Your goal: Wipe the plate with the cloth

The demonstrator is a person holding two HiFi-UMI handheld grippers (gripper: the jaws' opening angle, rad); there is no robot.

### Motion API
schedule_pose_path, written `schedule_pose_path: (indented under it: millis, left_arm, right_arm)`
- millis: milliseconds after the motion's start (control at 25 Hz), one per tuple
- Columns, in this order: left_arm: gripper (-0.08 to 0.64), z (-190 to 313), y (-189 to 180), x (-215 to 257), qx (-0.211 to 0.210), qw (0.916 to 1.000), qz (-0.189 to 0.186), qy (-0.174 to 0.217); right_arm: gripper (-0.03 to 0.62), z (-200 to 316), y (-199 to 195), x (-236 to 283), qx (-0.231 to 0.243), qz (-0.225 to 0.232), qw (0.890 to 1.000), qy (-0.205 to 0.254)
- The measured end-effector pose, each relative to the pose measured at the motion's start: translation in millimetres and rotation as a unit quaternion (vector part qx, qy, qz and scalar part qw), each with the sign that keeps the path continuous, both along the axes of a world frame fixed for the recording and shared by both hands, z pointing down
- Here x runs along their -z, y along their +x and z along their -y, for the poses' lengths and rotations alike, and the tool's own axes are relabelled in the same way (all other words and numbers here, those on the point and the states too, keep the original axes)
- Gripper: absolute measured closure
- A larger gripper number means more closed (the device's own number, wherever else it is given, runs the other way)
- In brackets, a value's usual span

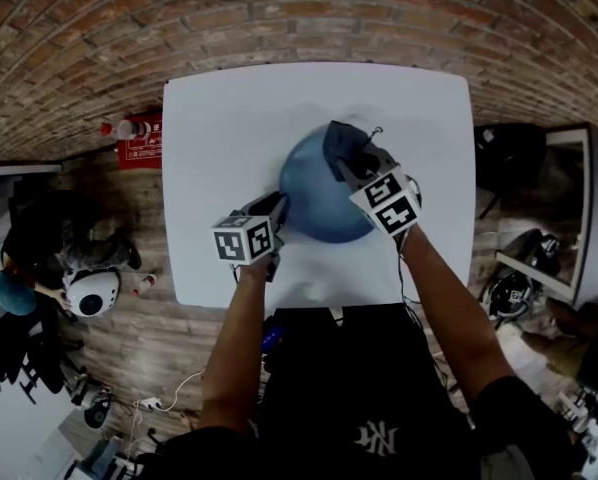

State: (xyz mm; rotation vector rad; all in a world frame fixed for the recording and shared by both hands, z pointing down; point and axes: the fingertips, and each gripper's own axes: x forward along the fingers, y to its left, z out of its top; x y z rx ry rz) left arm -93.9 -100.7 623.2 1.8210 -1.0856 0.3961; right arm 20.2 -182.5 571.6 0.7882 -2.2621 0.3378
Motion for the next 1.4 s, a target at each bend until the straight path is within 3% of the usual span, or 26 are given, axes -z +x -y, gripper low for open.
schedule_pose_path:
  millis: [120,560,720,920,1400]
  left_arm:
    - [0.497,2,-2,2,0.004,1.0,0.004,0.002]
    - [0.497,1,-1,1,0.005,1.0,0.006,0.005]
    - [0.497,1,0,2,-0.007,0.9996,0.026,0.01]
    - [0.497,0,0,0,-0.009,0.9997,0.024,0.009]
    - [0.494,1,-2,2,-0.011,0.9995,0.026,0.013]
  right_arm:
    - [0.526,-17,-39,11,0.041,0.033,0.999,0.003]
    - [0.526,-49,-88,-34,0.094,0.018,0.994,-0.051]
    - [0.526,-50,-93,-41,0.111,0.003,0.993,-0.048]
    - [0.526,-51,-97,-46,0.129,-0.029,0.99,-0.037]
    - [0.526,-36,-65,-48,0.105,-0.045,0.993,-0.032]
